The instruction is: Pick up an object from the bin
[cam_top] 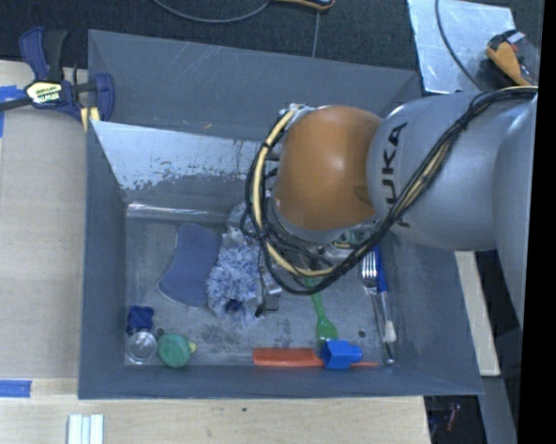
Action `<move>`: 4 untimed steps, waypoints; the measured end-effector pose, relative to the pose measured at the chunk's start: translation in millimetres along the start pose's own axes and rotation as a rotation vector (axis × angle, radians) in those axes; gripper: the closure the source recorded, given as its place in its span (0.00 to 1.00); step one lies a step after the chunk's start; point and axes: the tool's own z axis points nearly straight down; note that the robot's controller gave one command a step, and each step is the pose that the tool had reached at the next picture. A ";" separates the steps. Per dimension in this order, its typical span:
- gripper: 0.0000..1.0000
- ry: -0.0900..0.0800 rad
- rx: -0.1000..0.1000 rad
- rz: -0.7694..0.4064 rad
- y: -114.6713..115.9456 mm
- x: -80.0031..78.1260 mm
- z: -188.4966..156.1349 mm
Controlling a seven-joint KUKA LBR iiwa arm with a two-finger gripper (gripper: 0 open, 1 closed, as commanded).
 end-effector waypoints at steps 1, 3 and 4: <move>0.00 -0.010 0.002 0.309 -12.8 -2.1 -1.0; 0.00 -0.016 0.002 0.174 26.7 -25.1 55.7; 0.00 -0.009 0.004 0.223 -23.2 17.3 38.6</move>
Offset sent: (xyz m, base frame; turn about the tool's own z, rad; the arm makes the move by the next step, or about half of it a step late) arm -0.0090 -0.0215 -0.0342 0.0616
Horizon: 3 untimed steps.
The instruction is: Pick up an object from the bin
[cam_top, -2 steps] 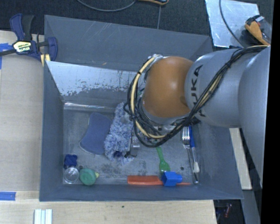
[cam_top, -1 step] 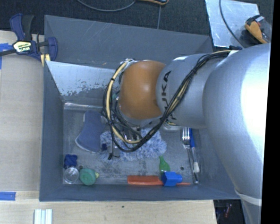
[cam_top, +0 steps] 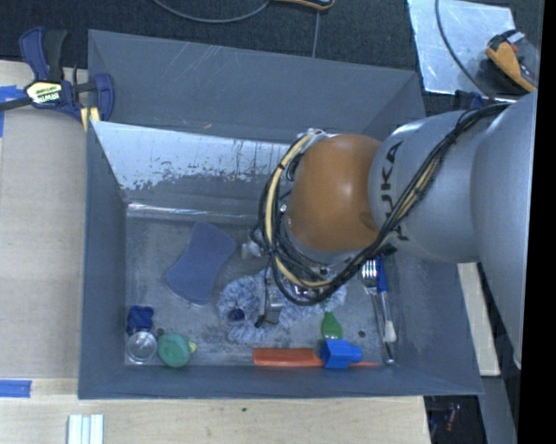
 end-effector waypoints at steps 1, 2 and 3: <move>1.00 -0.009 -0.006 -0.001 50.9 -34.1 15.7; 1.00 -0.009 -0.006 0.000 50.9 -34.1 15.7; 1.00 -0.017 -0.008 0.023 36.6 -40.3 15.5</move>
Offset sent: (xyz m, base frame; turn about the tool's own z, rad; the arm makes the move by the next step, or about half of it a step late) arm 0.0000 0.0000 0.0000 0.0000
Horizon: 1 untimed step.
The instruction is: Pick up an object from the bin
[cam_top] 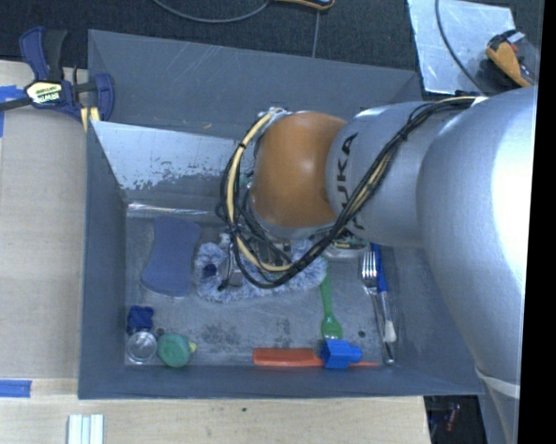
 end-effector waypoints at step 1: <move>1.00 0.007 0.001 -0.009 6.7 6.6 -104.1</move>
Offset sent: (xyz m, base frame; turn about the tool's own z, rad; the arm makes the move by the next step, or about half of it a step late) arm 0.0020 -0.0359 0.0073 0.0356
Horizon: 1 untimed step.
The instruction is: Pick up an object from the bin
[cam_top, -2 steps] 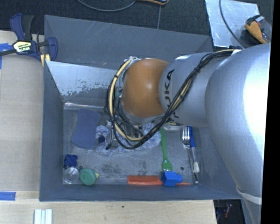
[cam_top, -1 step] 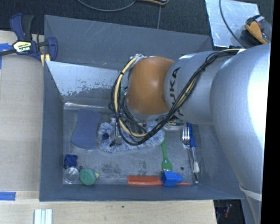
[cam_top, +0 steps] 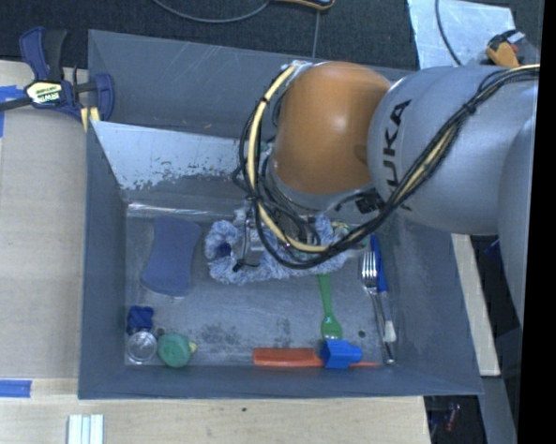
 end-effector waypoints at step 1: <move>1.00 -0.017 -0.003 0.007 -6.0 -5.5 -17.6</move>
Offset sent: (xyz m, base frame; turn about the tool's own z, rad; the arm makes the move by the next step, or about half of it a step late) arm 0.0100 -0.0172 0.0312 -0.6163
